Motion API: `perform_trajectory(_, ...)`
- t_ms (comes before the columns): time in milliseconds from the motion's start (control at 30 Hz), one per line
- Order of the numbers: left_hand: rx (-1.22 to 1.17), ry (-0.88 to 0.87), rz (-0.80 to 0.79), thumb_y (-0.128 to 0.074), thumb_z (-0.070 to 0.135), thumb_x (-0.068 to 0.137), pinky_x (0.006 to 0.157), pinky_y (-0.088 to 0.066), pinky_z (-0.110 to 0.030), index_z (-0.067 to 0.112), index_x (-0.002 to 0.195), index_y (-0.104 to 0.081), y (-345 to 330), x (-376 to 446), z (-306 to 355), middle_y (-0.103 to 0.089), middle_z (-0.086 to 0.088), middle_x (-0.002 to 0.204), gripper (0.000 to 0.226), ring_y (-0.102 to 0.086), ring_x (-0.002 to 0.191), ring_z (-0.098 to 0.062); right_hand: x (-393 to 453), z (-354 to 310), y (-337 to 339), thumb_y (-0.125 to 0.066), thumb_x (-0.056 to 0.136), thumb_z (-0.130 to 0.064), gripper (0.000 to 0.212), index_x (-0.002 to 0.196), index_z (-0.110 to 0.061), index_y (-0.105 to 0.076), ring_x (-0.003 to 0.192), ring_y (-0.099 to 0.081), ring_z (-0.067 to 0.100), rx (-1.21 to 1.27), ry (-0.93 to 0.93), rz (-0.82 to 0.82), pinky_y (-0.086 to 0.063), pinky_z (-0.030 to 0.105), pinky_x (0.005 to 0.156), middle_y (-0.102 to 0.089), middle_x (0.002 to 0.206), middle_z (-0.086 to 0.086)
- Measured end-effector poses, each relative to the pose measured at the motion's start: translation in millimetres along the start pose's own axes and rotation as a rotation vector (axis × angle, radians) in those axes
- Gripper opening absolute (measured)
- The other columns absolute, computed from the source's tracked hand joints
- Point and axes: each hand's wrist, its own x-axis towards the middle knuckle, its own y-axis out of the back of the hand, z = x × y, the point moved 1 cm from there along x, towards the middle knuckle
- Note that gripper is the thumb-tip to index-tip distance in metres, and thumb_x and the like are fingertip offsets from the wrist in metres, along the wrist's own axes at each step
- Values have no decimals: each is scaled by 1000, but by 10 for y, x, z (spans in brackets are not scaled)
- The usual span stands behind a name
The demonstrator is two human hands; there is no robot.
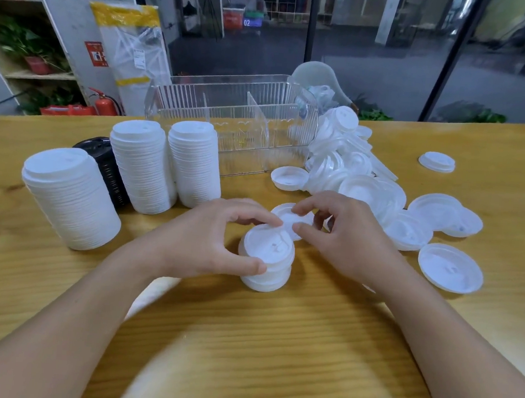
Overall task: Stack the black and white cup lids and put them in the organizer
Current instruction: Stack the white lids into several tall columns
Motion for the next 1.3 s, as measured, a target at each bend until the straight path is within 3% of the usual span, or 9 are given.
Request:
perform_trajectory(133, 18, 21, -45, -95, 36, 84, 118, -48, -34, 48, 136, -69, -23, -2, -23, -65, 28, 140, 59, -59, 135, -2, 15, 35, -33, -84, 94, -37, 20, 113, -37, -78, 89, -64, 6, -140, 49, -79, -51, 21, 79, -67, 109, -20)
perform_trajectory(200, 17, 14, -56, -95, 39, 85, 117, -49, -37, 48, 136, -69, -29, 9, -52, -65, 26, 141, 58, -61, 135, -5, 11, 43, -40, -85, 93, -36, 22, 114, -35, -79, 90, -63, 5, -154, 51, -99, -50, 19, 77, -66, 112, -22)
perform_trajectory(333, 15, 19, -93, -95, 40, 84, 118, -48, -38, 47, 136, -69, -33, 16, -70, -66, 24, 141, 58, -63, 134, -8, 10, 51, -47, -85, 93, -30, 21, 114, -30, -79, 86, -62, -1, -182, 72, -114, -46, 16, 74, -65, 112, -21)
perform_trajectory(600, 19, 46, -102, -98, 39, 80, 117, -49, -33, 46, 133, -70, -34, 9, -44, -68, 24, 137, 61, -62, 132, -2, 12, 26, -68, -82, 96, -23, 11, 108, -25, -81, 89, -66, 2, -252, 107, -113, -54, 24, 82, -67, 112, -19)
perform_trajectory(800, 27, 45, -87, -98, 41, 80, 116, -49, -34, 48, 131, -69, -68, 24, -45, -68, 26, 135, 58, -61, 132, -3, 24, 22, -76, -77, 100, -25, 2, 98, -26, -77, 87, -62, 0, -253, 122, -59, -44, 19, 76, -66, 101, -17)
perform_trajectory(1033, 31, 63, 24, -96, 48, 81, 114, -52, -32, 47, 136, -64, -150, 73, -126, -67, 26, 134, 65, -63, 129, 0, 46, -54, 36, -66, 108, -27, 12, 97, -23, -71, 68, -61, 8, 160, 4, 168, -48, 22, 65, -69, 76, -11)
perform_trajectory(1167, -50, 36, 250, -93, 51, 83, 109, -56, -36, 42, 134, -60, -198, 115, -117, -66, 21, 136, 61, -63, 130, -3, 85, -21, 97, -64, 110, -22, 12, 112, -11, -70, 66, -58, 18, 519, -165, 103, -45, 34, 66, -72, 73, 9)
perform_trajectory(1300, -77, -87, 433, -96, 37, 85, 109, -55, -33, 40, 154, -53, -220, 134, -10, -56, 19, 150, 82, -59, 139, -8, 81, -36, 93, -62, 110, -14, 21, 121, 2, -69, 71, -58, 22, 742, -219, -52, -48, 30, 64, -69, 80, 16)
